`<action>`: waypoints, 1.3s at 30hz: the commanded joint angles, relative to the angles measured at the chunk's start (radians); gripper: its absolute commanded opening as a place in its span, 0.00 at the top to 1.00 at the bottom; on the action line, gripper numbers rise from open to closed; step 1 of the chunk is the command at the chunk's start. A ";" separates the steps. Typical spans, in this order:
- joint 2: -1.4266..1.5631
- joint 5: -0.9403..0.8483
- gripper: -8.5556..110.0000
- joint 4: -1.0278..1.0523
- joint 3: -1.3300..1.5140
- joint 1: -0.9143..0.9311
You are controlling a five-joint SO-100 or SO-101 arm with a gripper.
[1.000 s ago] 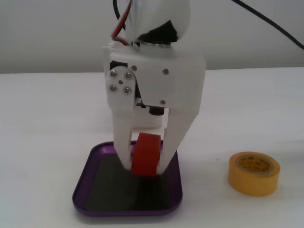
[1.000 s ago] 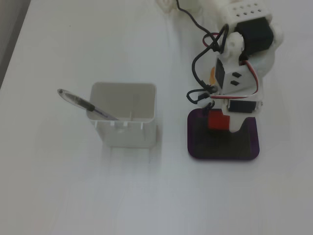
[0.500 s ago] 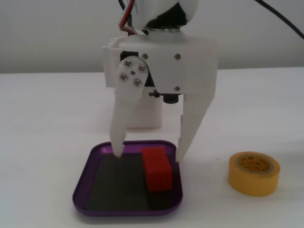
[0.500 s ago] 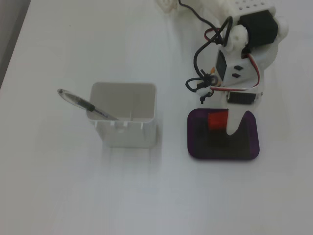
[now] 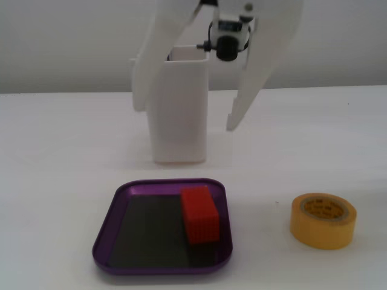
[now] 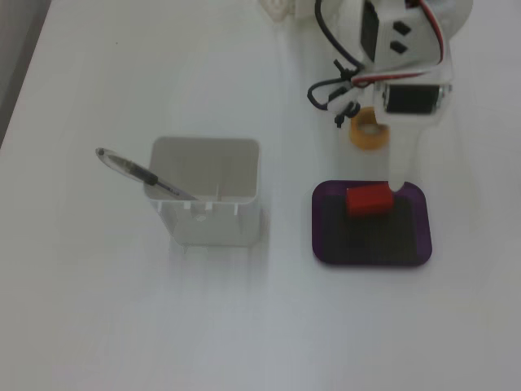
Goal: Pick up the red cube and place it in the box.
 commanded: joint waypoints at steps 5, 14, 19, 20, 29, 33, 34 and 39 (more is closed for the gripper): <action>0.437 -0.002 0.70 -0.002 0.314 0.003; 0.874 -0.002 0.70 -0.026 0.696 0.006; 1.088 -0.003 0.70 -0.112 0.962 0.006; 1.131 -0.003 0.70 -0.133 1.023 0.009; 1.499 -0.089 0.70 -0.370 1.608 0.110; 1.674 -0.092 0.70 -0.468 1.835 0.110; 1.713 -0.092 0.70 -0.489 1.882 0.110; 1.878 -0.092 0.70 -0.549 2.013 0.110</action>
